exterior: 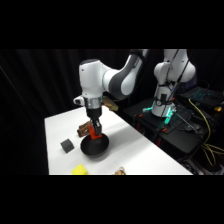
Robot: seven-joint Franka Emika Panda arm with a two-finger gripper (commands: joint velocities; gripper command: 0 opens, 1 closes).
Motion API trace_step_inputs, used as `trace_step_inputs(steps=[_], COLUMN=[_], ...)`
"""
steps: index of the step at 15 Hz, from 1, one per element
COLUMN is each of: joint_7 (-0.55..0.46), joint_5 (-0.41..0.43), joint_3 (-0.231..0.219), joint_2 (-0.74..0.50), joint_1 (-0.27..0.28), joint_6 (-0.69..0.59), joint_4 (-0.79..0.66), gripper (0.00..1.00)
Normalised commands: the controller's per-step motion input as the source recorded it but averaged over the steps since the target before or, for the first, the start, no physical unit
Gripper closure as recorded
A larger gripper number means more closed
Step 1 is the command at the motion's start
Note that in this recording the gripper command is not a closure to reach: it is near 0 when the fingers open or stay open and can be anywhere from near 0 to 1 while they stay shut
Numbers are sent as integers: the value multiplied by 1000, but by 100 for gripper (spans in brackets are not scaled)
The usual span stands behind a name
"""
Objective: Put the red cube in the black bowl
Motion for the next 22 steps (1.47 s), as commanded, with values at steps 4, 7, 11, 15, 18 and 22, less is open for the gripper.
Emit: trace_step_inputs(steps=[4, 7, 11, 15, 18, 22], joint_7=[-234, -205, -106, -74, -55, -92], joint_5=[177, 145, 44, -47, -66, -51], joint_3=[103, 96, 6, -49, -56, -17], joint_2=[306, 168, 11, -186, -368, -471], joint_1=[-99, -92, -22, 24, 34, 17], joint_6=[175, 75, 6, -129, -361, -449], joint_4=[251, 205, 109, -15, -81, -97], gripper=[100, 0, 0, 0, 0, 0])
